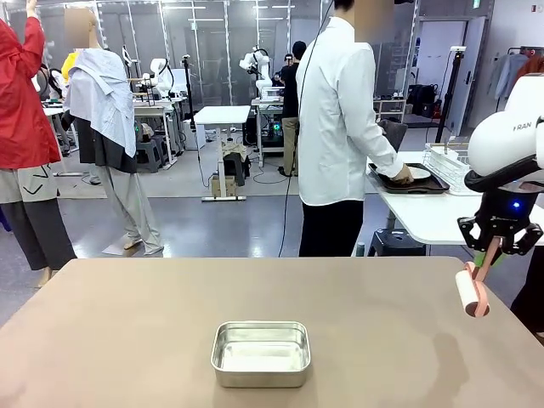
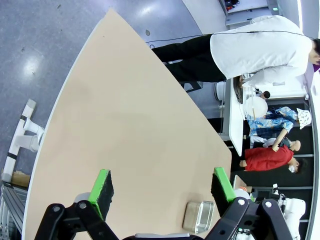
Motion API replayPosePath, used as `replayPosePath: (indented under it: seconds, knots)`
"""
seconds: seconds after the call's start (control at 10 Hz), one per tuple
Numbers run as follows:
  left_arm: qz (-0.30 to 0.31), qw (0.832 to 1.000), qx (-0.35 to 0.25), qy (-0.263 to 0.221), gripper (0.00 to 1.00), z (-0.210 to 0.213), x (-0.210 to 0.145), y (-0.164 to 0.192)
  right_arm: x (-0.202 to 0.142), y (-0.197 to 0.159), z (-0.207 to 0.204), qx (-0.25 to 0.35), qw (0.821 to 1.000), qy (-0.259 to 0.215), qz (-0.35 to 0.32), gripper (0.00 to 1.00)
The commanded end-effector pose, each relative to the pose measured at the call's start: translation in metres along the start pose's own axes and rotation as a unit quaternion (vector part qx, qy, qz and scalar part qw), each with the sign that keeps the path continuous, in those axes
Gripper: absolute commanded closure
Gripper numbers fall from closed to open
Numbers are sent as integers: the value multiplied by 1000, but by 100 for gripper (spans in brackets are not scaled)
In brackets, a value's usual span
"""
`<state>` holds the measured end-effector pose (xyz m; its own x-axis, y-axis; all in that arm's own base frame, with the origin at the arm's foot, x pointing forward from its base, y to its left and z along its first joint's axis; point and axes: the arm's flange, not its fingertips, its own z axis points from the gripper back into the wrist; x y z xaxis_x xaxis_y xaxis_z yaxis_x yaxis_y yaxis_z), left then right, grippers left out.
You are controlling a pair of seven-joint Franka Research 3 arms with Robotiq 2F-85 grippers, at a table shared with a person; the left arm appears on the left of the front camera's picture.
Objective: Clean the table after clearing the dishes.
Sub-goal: When the right (or left) Handle tray is removed, use the right hand (or left hand) to clean the right (or left) side of the table with the Lint Roller, then place the Lint Roller back on top of the Airtight Container.
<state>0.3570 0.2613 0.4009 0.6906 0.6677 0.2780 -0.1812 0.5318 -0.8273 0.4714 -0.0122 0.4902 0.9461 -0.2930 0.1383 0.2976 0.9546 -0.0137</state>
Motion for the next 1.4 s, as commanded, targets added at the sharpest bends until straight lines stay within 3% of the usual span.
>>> replayPosePath:
  seconds: [0.0, 1.0, 1.3]
  knots:
    - [4, 1000, -4, -4, 0, 2, 1, -1, 2, 1, 3, 4, 1000, -2, -3, 78]
    - [4, 1000, -4, -4, 0, 2, 1, -1, 0, 0, 0, 0, 1000, 0, 0, 78]
    - [4, 1000, -4, -4, 0, 2, 1, -1, -27, 61, 47, -5, 979, -69, 193, 78]
